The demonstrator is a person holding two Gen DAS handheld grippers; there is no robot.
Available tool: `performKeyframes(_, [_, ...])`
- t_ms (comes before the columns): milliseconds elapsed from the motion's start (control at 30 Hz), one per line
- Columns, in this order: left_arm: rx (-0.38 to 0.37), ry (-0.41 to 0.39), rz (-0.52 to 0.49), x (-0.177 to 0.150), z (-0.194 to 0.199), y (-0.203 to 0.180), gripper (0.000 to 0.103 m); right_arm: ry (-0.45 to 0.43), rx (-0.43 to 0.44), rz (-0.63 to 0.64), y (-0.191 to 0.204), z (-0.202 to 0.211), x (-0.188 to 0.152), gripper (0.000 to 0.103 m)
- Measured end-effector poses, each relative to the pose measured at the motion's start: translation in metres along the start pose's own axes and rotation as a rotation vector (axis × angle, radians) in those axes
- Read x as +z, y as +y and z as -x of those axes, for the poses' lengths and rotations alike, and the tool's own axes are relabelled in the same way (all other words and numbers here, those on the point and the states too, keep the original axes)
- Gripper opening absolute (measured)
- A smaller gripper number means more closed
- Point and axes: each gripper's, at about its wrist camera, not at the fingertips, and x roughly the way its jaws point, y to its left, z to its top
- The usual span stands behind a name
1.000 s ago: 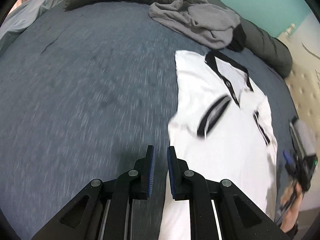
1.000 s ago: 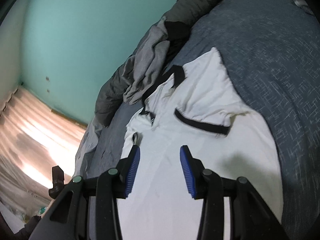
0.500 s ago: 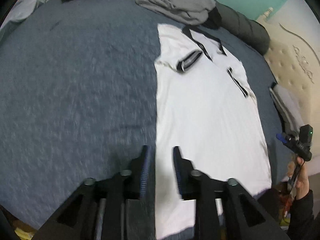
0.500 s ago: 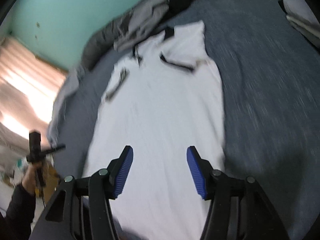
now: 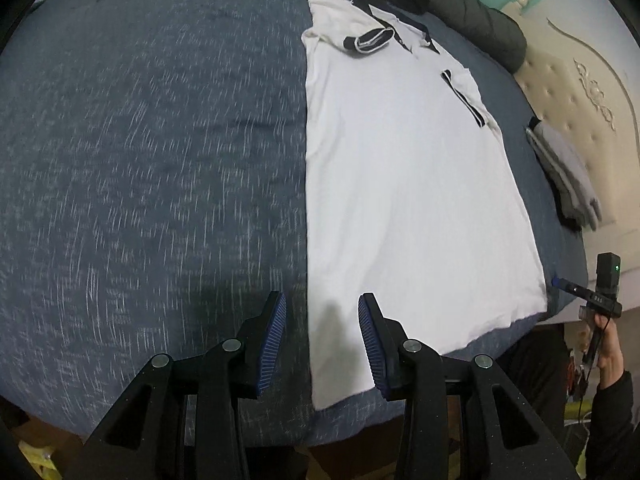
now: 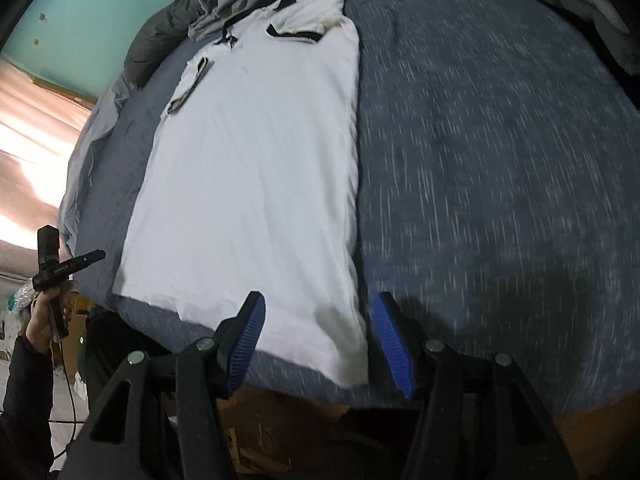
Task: Fold clothes
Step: 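Grasp the hem corner with the left tool while the right tool grasps the other corner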
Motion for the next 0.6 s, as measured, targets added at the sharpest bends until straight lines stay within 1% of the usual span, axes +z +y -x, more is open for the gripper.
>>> performKeyframes(133, [-0.012,0.019,0.016,-0.010,-0.007,0.005,0.043,0.008,-0.016,0.004,0.004,-0.005,-0.003,0.058])
performKeyframes(233, [-0.025,0.045,0.026,-0.016,-0.013,0.007,0.047,0.011,-0.029,0.014,0.007,-0.006,-0.005,0.058])
performKeyframes(600, [-0.032,0.084,0.013,-0.030,-0.028,0.000,0.047,0.037,-0.048,0.015,0.009,-0.011,-0.007,0.058])
